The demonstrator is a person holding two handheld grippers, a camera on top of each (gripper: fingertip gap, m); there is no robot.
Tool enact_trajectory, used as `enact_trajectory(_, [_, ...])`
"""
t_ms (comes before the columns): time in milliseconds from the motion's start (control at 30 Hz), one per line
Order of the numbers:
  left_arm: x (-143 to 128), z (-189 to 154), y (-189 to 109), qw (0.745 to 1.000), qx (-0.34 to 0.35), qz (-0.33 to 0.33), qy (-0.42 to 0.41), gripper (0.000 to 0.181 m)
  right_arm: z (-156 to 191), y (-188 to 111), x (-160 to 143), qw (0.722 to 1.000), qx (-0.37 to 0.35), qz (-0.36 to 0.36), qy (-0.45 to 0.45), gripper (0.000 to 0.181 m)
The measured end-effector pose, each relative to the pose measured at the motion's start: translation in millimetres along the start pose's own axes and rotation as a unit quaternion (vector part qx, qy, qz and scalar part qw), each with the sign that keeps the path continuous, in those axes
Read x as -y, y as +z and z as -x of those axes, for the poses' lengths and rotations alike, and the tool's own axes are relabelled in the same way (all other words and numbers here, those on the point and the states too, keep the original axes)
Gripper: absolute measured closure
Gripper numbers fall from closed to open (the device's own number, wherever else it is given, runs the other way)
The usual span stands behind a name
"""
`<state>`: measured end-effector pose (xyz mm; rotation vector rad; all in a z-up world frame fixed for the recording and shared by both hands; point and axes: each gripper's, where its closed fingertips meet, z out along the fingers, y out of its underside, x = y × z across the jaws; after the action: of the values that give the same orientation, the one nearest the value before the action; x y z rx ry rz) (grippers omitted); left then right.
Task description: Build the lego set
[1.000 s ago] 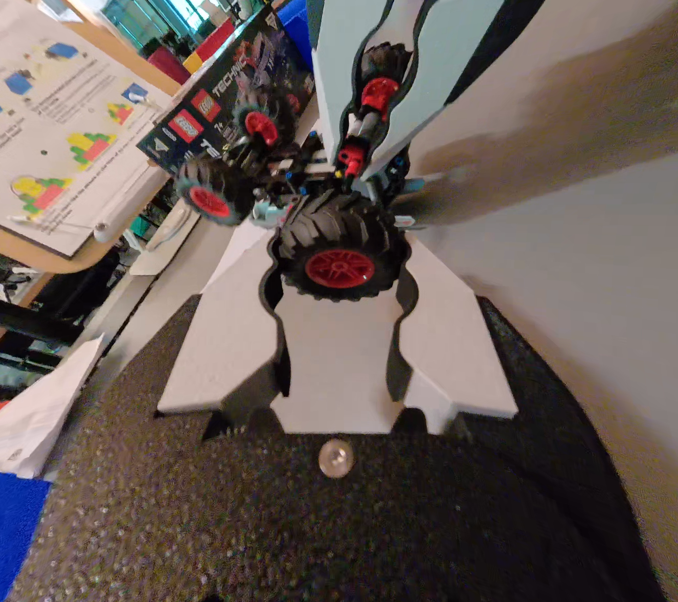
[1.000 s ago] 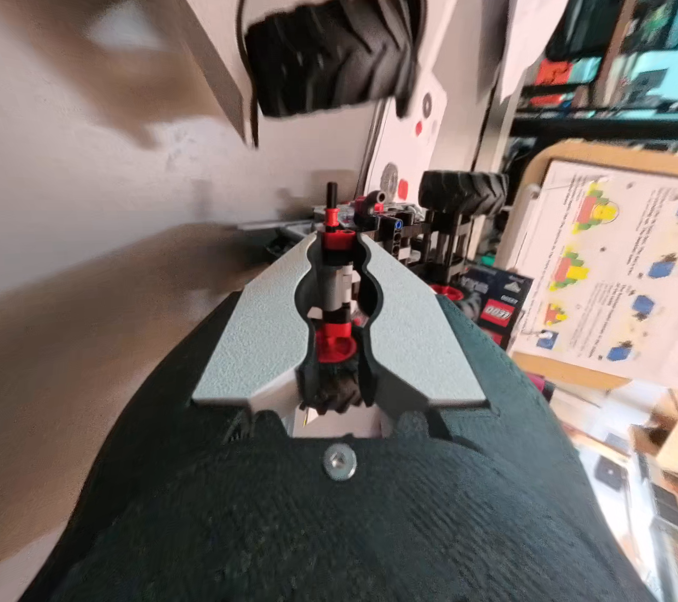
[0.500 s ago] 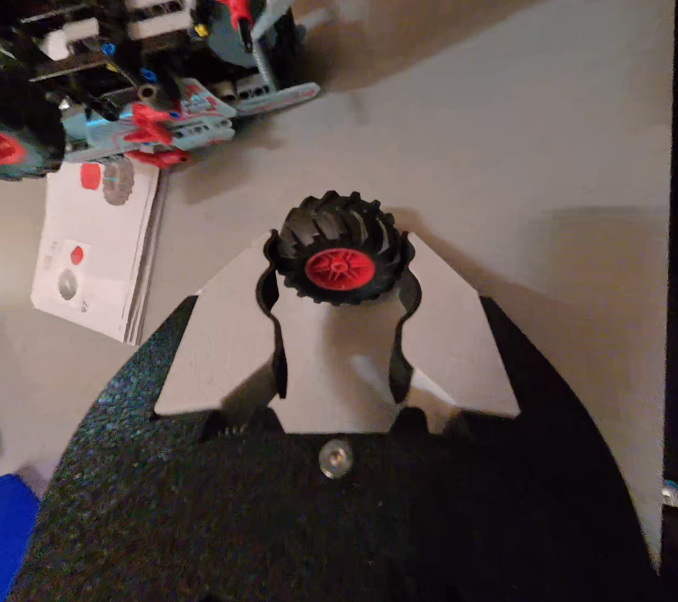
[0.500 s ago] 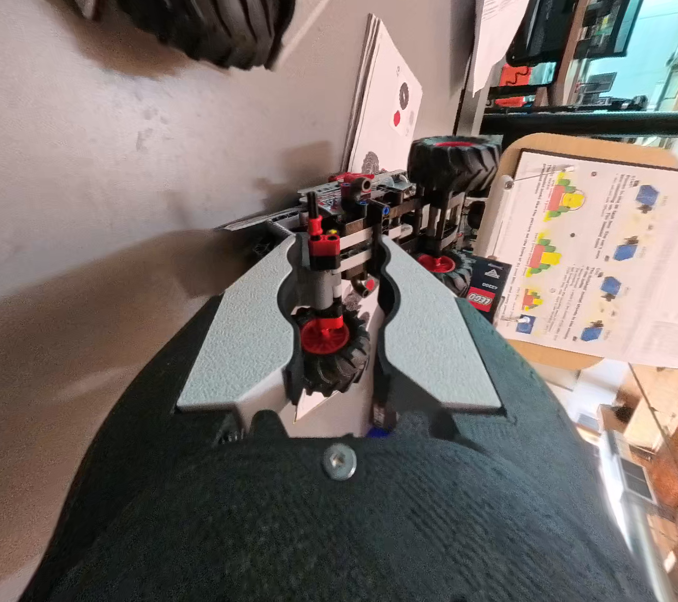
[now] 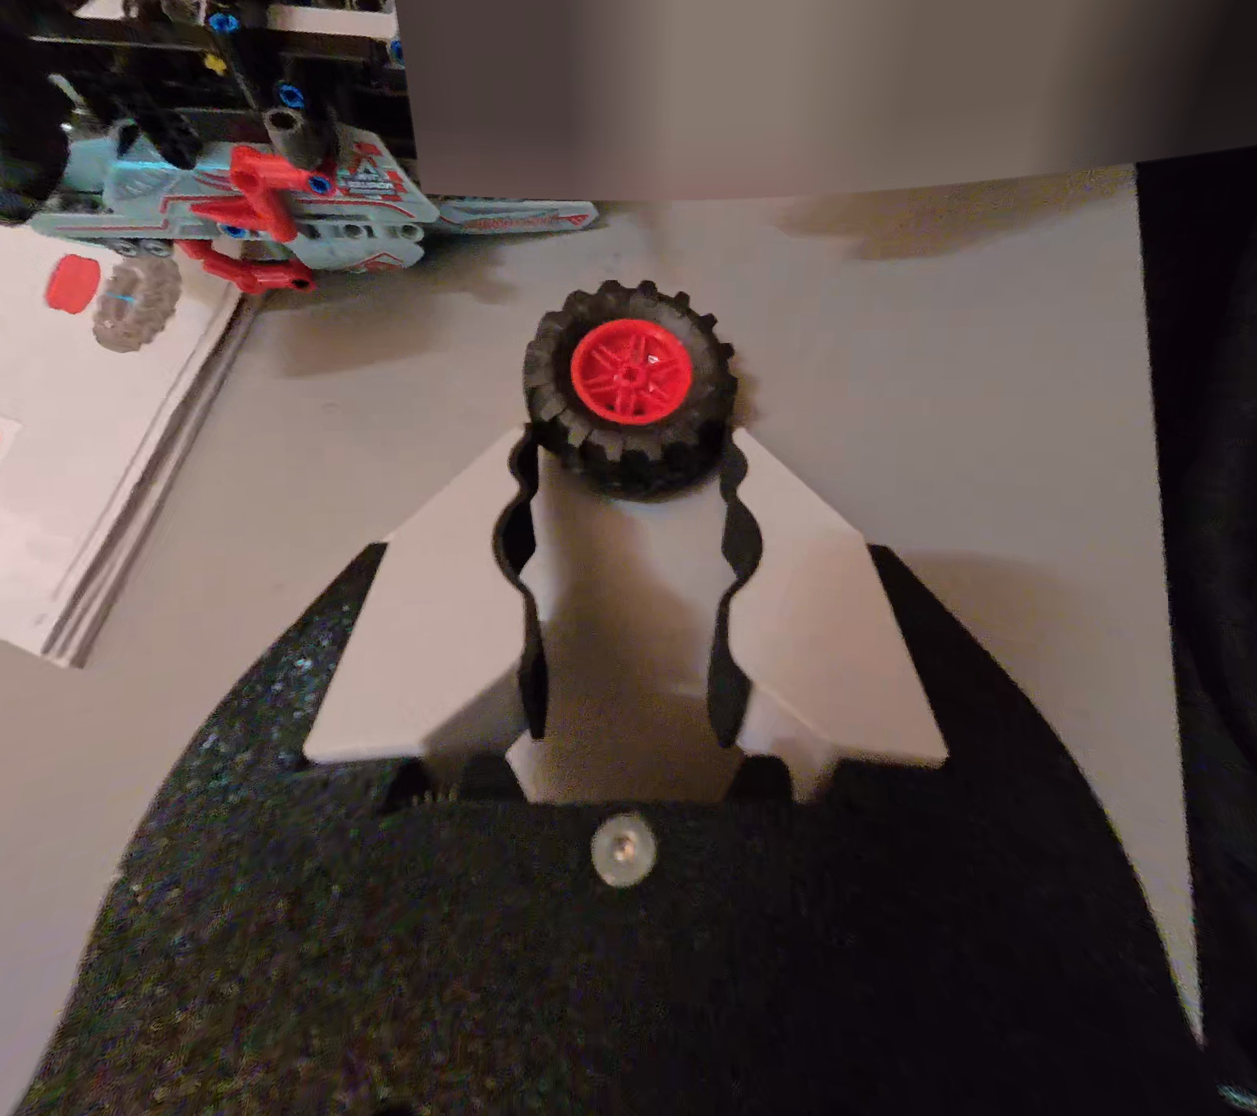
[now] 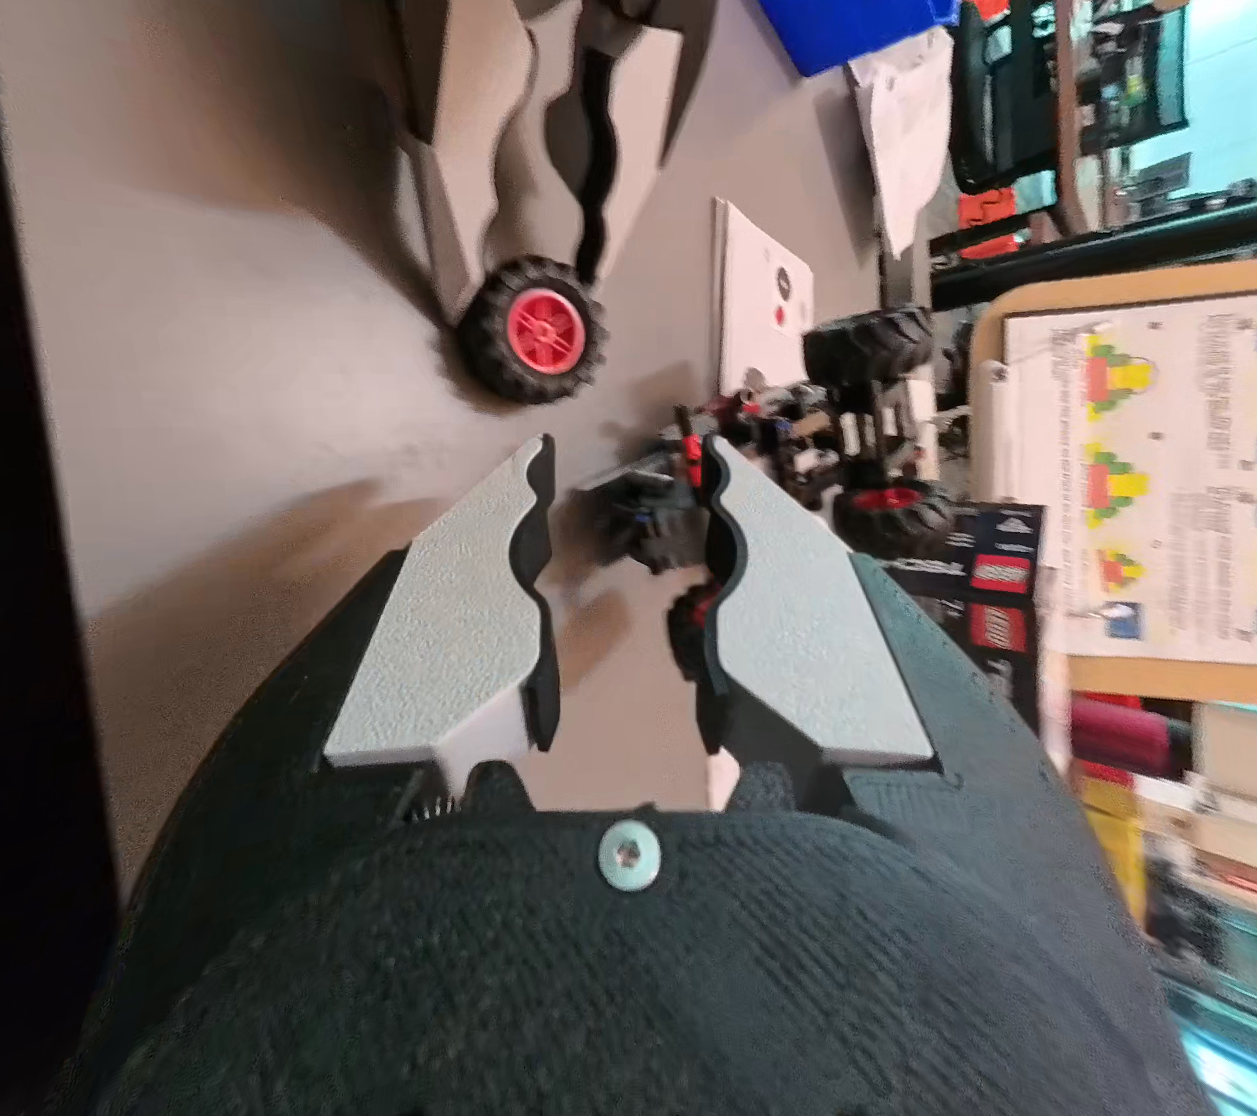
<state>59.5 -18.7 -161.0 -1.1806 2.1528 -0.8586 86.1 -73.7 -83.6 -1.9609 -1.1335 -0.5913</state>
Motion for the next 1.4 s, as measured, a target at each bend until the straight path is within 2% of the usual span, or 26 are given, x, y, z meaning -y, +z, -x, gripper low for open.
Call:
enact_trajectory(33, [3.3, 1.5, -1.6, 1.0, 0.015, -0.004, 0.016, 0.131, 6.4, 3.5, 2.8, 1.0, 0.009, -0.01, 0.013, 0.139])
enact_trajectory(100, [13.4, 1.5, -8.1, 0.998, 0.04, -0.01, 0.049, 0.131, 14.6, 13.1, 1.5, 0.999, 0.018, -0.019, 0.039, 0.136])
enact_trajectory(233, [23.9, -6.8, -16.3, 0.99, 0.064, 0.026, 0.125, 0.131, 20.8, 28.7, 7.8, 0.996, 0.028, -0.057, 0.069, 0.114])
enact_trajectory(433, [43.6, -17.0, -22.7, 0.985, 0.068, 0.01, 0.16, 0.131, 22.0, 36.7, 17.5, 0.995, 0.024, -0.091, 0.044, 0.122])
enact_trajectory(533, [53.2, -18.9, -27.3, 0.987, 0.051, -0.061, 0.141, 0.129, 14.5, 31.7, 21.5, 0.991, 0.01, -0.121, 0.063, 0.122])
enact_trajectory(633, [66.4, -21.6, -38.9, 0.984, -0.01, -0.171, 0.046, 0.125, 1.6, 21.0, 30.2, 0.975, -0.013, -0.188, 0.121, 0.122])
enact_trajectory(700, [79.7, -25.1, -51.9, 0.966, -0.062, -0.249, -0.016, 0.119, -2.8, 14.0, 36.7, 0.959, -0.007, -0.233, 0.159, 0.122])
enact_trajectory(767, [91.0, -27.2, -63.5, 0.943, -0.112, -0.306, -0.074, 0.122, -11.7, 6.4, 41.3, 0.945, -0.026, -0.272, 0.178, 0.122])
enact_trajectory(833, [97.6, -29.7, -67.6, 0.92, -0.163, -0.331, -0.132, 0.123, -12.9, -2.6, 52.3, 0.929, -0.015, -0.317, 0.189, 0.122])
enact_trajectory(900, [103.4, -38.3, -71.1, 0.893, -0.225, -0.348, -0.175, 0.116, -15.6, -15.5, 66.5, 0.91, -0.029, -0.374, 0.176, 0.122])
enact_trajectory(967, [111.2, -46.0, -78.1, 0.859, -0.286, -0.366, -0.213, 0.116, -15.4, -19.3, 72.7, 0.903, -0.029, -0.394, 0.17, 0.122])
enact_trajectory(1000, [114.8, -47.3, -81.0, 0.846, -0.304, -0.375, -0.228, 0.119, -14.5, -22.1, 75.5, 0.898, -0.025, -0.406, 0.166, 0.122])
enact_trajectory(1067, [118.7, -46.3, -82.7, 0.836, -0.31, -0.384, -0.242, 0.122, -17.3, -23.9, 76.4, 0.892, -0.025, -0.417, 0.173, 0.122])
enact_trajectory(1167, [118.3, -44.0, -79.9, 0.845, -0.291, -0.381, -0.238, 0.123, -16.7, -20.9, 73.7, 0.893, -0.012, -0.416, 0.168, 0.122])
enact_trajectory(1267, [111.9, -37.2, -68.7, 0.883, -0.219, -0.367, -0.196, 0.124, -13.3, -7.8, 62.2, 0.923, -0.015, -0.365, 0.122, 0.122])
enact_trajectory(1400, [95.8, -10.8, -57.6, 0.904, -0.145, -0.336, -0.223, 0.124, -26.7, 3.0, 27.5, 0.968, -0.037, -0.245, 0.032, 0.12])
